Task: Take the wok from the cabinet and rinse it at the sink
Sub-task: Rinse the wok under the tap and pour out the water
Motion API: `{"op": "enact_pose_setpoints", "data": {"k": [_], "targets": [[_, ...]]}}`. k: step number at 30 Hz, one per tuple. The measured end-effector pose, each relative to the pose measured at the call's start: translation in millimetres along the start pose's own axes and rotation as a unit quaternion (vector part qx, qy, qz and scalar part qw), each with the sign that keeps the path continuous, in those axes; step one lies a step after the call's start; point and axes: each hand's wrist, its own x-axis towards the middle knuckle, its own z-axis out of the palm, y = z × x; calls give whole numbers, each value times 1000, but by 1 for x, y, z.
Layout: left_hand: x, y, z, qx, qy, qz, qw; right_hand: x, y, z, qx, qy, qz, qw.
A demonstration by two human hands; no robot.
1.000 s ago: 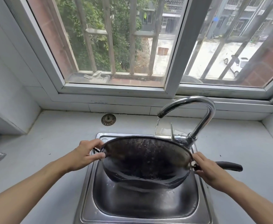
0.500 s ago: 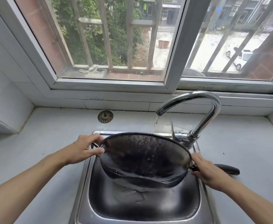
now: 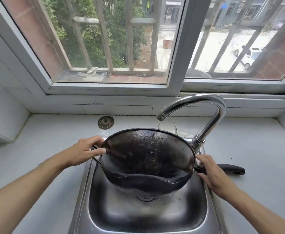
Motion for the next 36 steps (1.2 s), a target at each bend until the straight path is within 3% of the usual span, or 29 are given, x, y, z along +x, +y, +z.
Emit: {"op": "enact_pose_setpoints", "data": {"k": [5,10,13,17,19,24,36], "targets": [[6,-2,0,-7,14,-12,1000,-3,-5,15,-25,77,-1,997],[10,1,-1,-31,41,-6,999,-1,-6,16,-43,81,-21,996],[7,-1,3,7,115,-4,993,0,-7,18,-42,69,-25,996],[-8,-5,12,146,227,136,953,1,-3,18,-48,57,-34,997],[-15,-16,15,215,214,182,936,2,-2,19,-51,57,-38,996],[-19,-33,24,313,186,166,916,3,-3,19,-38,61,-33,997],[-6,-45,27,292,206,159,920,8,2,19,-45,56,-22,997]]}}
